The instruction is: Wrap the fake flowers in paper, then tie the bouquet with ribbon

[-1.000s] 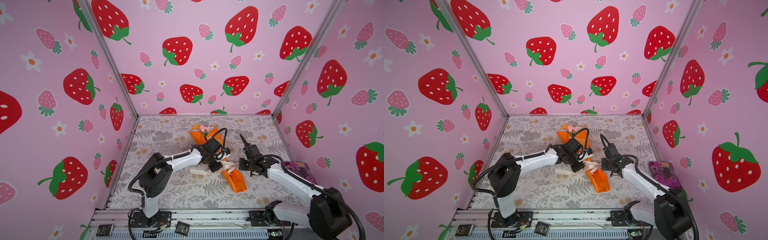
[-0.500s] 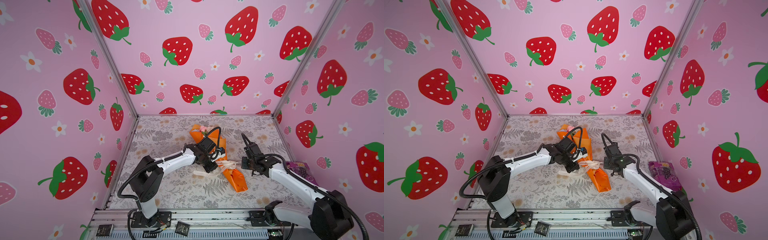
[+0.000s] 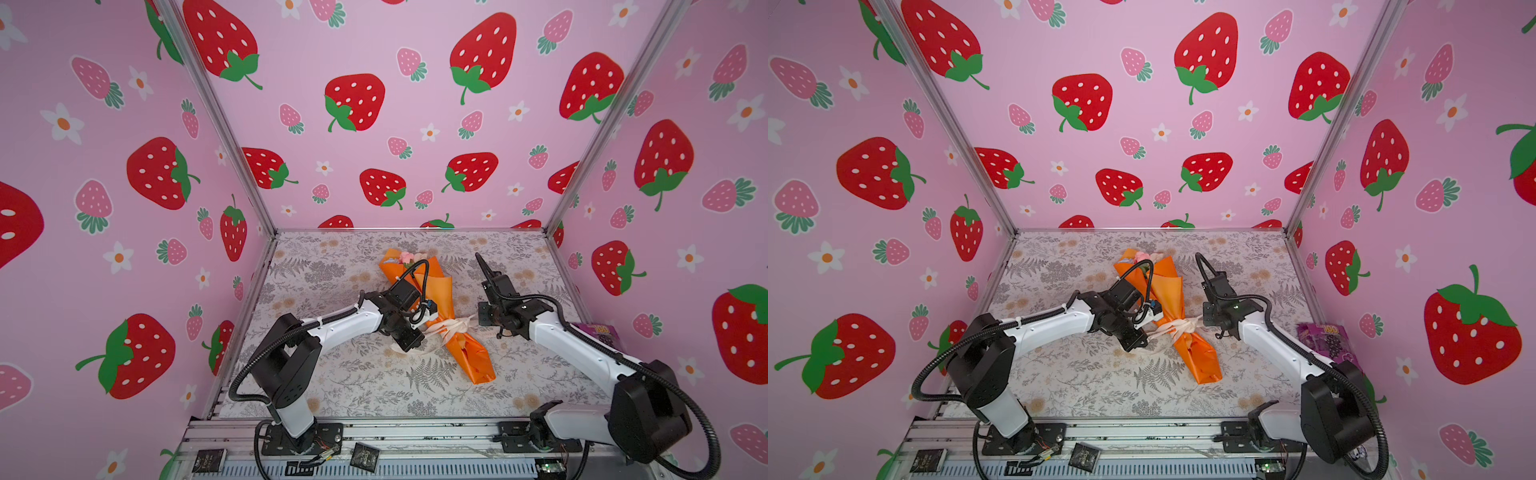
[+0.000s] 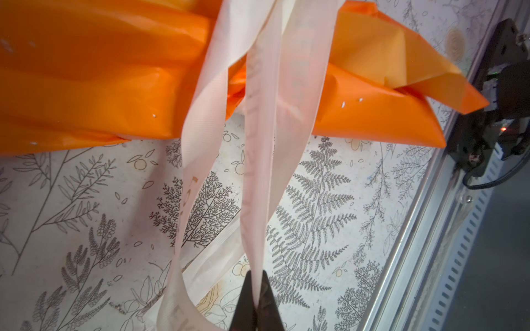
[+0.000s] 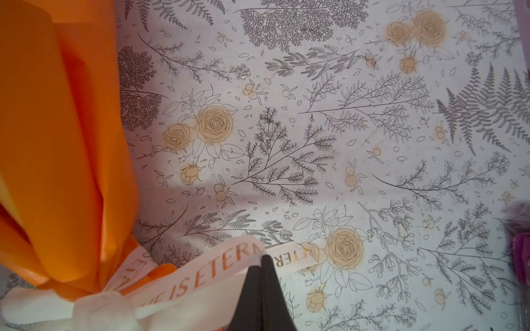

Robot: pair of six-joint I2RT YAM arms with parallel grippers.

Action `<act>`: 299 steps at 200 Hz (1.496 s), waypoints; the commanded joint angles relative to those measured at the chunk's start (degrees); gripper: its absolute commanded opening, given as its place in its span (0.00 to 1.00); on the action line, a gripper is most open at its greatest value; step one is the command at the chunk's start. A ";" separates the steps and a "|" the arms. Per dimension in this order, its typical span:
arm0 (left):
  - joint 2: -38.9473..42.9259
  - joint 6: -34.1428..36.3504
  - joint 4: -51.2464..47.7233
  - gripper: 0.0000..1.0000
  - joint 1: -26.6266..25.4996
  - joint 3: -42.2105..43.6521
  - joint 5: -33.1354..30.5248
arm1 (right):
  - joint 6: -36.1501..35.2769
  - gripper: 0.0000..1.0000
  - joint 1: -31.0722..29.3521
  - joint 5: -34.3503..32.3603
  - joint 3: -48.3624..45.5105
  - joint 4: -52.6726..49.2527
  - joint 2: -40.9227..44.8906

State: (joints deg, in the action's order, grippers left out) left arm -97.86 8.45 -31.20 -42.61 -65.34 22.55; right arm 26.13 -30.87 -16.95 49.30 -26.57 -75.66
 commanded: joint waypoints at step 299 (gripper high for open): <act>2.81 -6.33 -11.02 0.00 12.68 5.62 -16.57 | -7.12 0.00 12.30 3.43 3.72 0.60 -12.14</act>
State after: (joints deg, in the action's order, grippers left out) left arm -93.43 2.31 -38.00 -30.92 -60.27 10.98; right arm 19.44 -20.62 -12.73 53.21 -25.98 -86.65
